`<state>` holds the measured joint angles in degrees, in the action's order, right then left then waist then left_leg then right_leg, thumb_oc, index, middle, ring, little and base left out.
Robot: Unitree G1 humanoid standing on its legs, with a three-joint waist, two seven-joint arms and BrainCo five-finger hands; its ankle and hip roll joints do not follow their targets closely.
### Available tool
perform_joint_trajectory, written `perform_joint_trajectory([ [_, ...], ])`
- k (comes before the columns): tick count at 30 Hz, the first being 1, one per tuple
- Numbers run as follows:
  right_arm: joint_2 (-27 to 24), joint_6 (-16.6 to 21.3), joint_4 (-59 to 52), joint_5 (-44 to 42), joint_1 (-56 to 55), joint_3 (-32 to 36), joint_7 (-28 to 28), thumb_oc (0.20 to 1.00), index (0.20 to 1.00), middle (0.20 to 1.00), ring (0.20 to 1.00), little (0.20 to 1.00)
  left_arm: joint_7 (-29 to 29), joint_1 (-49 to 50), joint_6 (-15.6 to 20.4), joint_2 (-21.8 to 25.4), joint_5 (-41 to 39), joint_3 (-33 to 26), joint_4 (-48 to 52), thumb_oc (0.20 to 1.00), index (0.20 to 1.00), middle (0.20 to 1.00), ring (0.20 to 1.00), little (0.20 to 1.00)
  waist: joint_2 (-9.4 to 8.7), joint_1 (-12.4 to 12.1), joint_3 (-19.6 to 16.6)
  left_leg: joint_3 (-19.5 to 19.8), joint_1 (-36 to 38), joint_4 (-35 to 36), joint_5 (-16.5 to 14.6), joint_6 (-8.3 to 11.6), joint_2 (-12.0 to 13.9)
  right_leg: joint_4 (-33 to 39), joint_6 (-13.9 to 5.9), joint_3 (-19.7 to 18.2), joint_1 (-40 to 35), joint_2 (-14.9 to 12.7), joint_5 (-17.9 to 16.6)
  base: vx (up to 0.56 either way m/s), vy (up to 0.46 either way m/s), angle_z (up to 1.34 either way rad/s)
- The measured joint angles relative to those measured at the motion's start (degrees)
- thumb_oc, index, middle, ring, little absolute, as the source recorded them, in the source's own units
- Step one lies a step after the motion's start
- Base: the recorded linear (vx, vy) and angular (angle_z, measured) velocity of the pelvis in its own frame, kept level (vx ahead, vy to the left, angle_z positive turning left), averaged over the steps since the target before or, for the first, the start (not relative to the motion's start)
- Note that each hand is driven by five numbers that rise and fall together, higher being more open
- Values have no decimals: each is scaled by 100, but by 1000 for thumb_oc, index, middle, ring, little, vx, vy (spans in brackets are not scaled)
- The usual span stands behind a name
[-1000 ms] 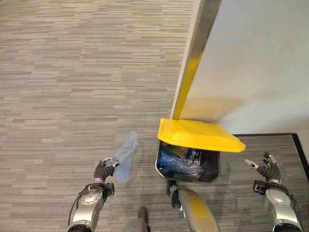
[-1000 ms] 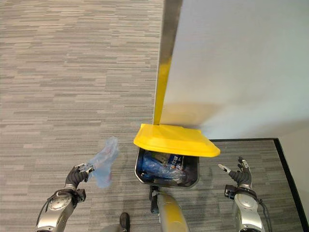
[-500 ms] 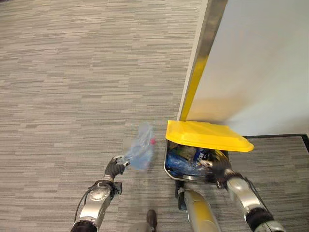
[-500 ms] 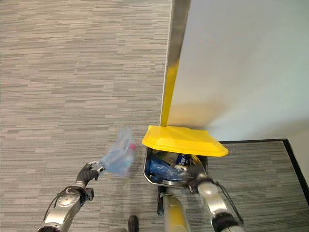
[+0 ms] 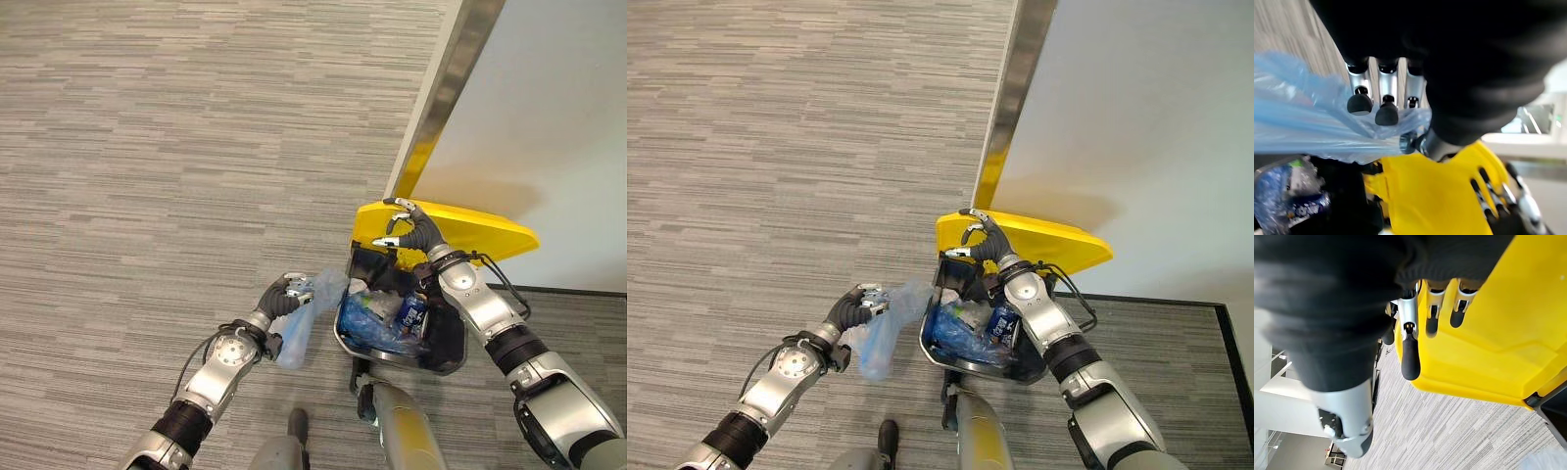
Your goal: Gather garbage on tea table into small bin, then transfer packed bag to large trash can.
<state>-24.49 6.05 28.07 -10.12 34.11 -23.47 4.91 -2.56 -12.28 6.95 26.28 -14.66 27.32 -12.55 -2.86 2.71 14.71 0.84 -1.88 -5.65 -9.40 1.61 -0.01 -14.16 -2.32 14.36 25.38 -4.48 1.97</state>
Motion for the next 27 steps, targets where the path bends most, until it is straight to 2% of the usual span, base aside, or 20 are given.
perform_joint_trajectory([
  [7,-18,3,341,-11,-80,266,36,1000,1000,1000,1000,1000,-300,-339,148,35,-51,170,1014,200,200,200,200,200,-27,22,22,-155,206,122,15,-51,-66,148,-11,-154,-139,11,-134,-19,19,-11],
  [12,-28,-6,378,-11,-100,380,85,1000,1000,1000,1000,1000,-268,-706,185,-95,-48,173,992,200,200,200,200,200,-61,224,44,-295,273,119,-2,-90,-129,163,14,-289,-138,4,-244,-14,4,-14],
  [16,-31,-22,403,-10,-83,382,115,1000,1000,1000,1000,1000,-160,-1339,185,-321,-64,264,740,200,200,200,200,200,-67,284,54,-313,282,122,-9,-102,-142,161,15,-313,-138,1,-246,-5,0,-4],
  [19,-218,-47,474,-10,119,290,141,1000,1000,1000,1000,1000,-162,-2209,194,-409,-241,778,751,200,200,200,200,200,-27,368,119,-327,274,107,-16,-113,-162,163,-64,-337,-119,-5,-192,-2,8,-2],
  [20,-398,-124,741,-9,592,-69,168,1000,1000,1000,1000,1000,-168,-2743,195,-482,-241,1234,741,200,200,200,200,200,-4,494,185,-350,265,96,-16,-116,-191,163,-72,-368,-107,-19,-208,-12,45,-9],
  [21,-424,-150,812,-9,686,-89,171,1000,1000,1000,1000,1000,-188,-2878,209,-531,-238,1355,716,200,200,200,200,200,20,485,196,-373,259,101,-17,-117,-192,161,-72,-382,-109,-19,-212,-11,43,-14],
  [24,-495,-162,999,-9,871,-68,229,1000,1000,1000,1000,1000,-118,-2980,287,-1028,-206,1396,-88,200,200,200,200,200,121,679,262,-478,288,114,-29,-134,-218,159,-54,-477,-93,-2,-239,-12,39,-14],
  [27,-641,-189,1043,-8,1071,-79,289,1000,1000,1000,1000,1000,-68,-2975,228,-870,256,1604,-1194,200,200,200,200,200,130,806,384,-511,175,46,-50,-164,-254,172,-117,-527,-14,-10,-286,-47,34,-8],
])
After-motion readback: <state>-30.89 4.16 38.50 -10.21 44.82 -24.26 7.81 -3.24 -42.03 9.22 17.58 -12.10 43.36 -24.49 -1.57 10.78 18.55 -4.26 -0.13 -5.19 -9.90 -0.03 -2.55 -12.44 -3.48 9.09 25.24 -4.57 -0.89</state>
